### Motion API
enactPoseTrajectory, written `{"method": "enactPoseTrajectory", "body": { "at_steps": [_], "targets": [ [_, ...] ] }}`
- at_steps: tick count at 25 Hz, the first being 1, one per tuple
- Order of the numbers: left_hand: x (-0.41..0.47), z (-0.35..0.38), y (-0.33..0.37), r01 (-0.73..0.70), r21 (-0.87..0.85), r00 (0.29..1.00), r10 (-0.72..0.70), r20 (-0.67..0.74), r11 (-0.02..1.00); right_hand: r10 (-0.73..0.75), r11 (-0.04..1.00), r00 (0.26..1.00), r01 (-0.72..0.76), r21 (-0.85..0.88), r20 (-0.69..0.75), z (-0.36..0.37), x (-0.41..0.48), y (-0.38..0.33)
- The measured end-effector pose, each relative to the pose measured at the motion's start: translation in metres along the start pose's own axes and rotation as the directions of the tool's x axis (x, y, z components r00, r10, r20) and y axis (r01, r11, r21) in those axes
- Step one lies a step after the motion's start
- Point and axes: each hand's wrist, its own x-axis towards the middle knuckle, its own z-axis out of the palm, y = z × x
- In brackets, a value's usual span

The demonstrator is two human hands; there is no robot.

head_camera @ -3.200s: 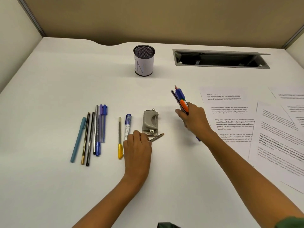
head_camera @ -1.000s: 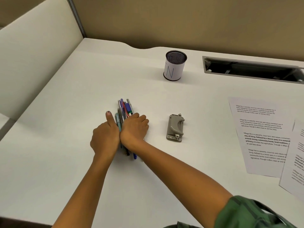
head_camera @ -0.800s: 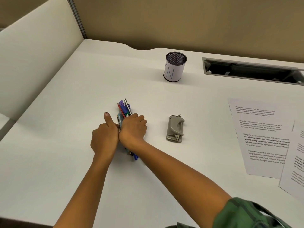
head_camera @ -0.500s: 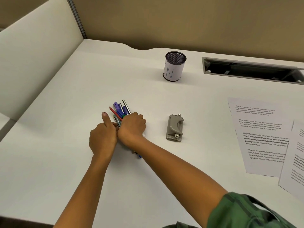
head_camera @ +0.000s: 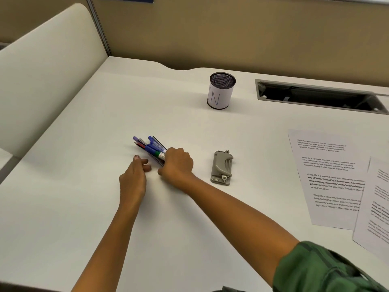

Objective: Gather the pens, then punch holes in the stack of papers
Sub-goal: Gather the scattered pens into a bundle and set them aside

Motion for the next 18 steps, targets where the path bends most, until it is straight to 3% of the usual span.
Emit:
{"method": "enactPoseTrajectory", "body": {
  "at_steps": [2, 4, 6, 8, 11, 14, 18],
  "targets": [
    [0.004, -0.002, 0.003, -0.012, -0.056, 0.999, 0.014, 0.050, 0.998, -0.006, 0.991, 0.998, -0.003, 0.133, 0.069, -0.009, 0.000, 0.008],
    [0.002, -0.003, 0.014, -0.032, -0.155, 0.991, 0.052, 0.126, 0.987, -0.086, 0.955, 0.995, 0.071, 0.289, 0.043, -0.017, -0.004, 0.012],
    [-0.008, -0.004, 0.029, -0.150, -0.265, 0.965, 0.199, 0.172, 0.953, -0.182, 0.842, 0.977, 0.211, 0.497, -0.106, -0.022, -0.011, 0.008],
    [-0.020, -0.006, 0.046, -0.332, -0.336, 0.895, 0.407, 0.182, 0.881, -0.218, 0.665, 0.944, 0.329, 0.671, -0.247, -0.027, -0.017, 0.000],
    [-0.032, -0.004, 0.071, -0.459, -0.378, 0.822, 0.546, 0.163, 0.804, -0.289, 0.548, 0.868, 0.497, 0.673, -0.405, -0.031, -0.018, -0.007],
    [-0.039, 0.004, 0.082, -0.458, -0.339, 0.852, 0.515, 0.095, 0.821, -0.317, 0.487, 0.799, 0.599, 0.636, -0.510, -0.019, -0.020, -0.001],
    [-0.039, 0.014, 0.068, -0.437, -0.252, 0.874, 0.474, 0.109, 0.864, -0.255, 0.385, 0.843, 0.537, 0.750, -0.473, 0.004, -0.021, 0.012]
  ]
}}
